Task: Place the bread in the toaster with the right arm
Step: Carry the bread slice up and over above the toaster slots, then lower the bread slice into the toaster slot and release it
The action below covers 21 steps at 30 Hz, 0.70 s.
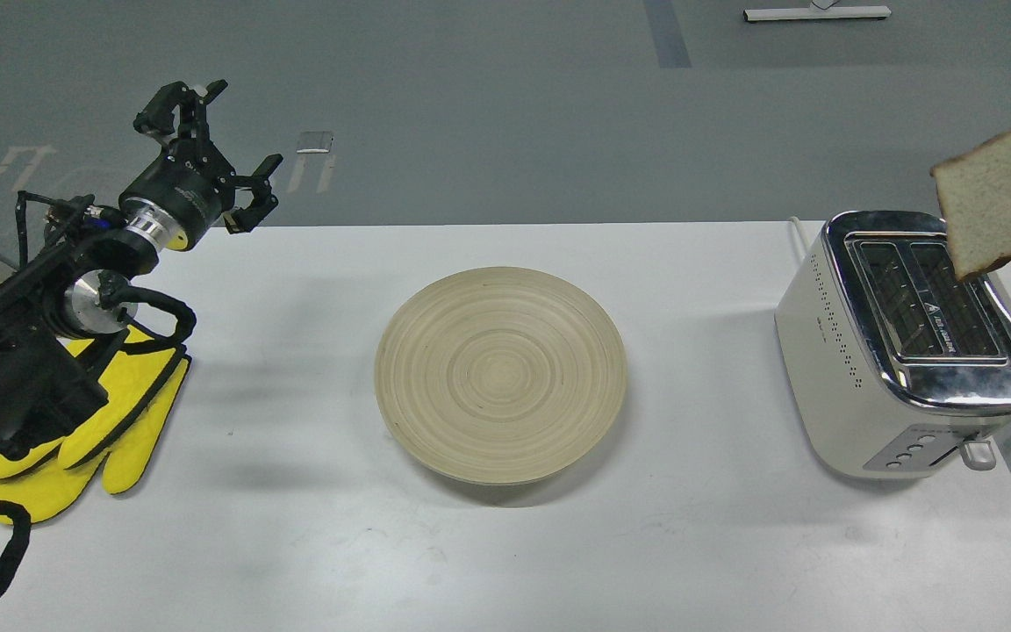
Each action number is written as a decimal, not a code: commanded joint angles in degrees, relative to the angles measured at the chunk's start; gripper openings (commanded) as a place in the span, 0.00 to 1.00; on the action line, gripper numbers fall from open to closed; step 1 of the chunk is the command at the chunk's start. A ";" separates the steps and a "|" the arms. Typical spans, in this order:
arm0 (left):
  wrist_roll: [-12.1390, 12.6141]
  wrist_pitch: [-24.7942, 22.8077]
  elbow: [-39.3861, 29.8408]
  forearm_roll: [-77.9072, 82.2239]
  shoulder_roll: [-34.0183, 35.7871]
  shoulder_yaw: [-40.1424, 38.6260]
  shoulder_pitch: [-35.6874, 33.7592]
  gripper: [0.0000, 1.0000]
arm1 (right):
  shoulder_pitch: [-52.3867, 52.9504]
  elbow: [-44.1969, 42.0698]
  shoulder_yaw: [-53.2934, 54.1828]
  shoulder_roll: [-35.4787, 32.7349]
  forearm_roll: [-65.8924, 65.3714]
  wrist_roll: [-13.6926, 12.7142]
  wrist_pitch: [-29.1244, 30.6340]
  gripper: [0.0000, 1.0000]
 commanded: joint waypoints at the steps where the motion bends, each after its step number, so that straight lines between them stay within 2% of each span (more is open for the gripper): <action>1: 0.00 0.00 0.00 0.00 0.00 0.00 -0.01 1.00 | -2.83 0.08 -0.21 0.24 0.13 -0.06 0.00 0.00; 21: 0.00 0.00 0.00 0.00 0.00 0.00 -0.01 1.00 | -3.45 0.17 0.41 2.97 6.99 -0.58 0.00 0.00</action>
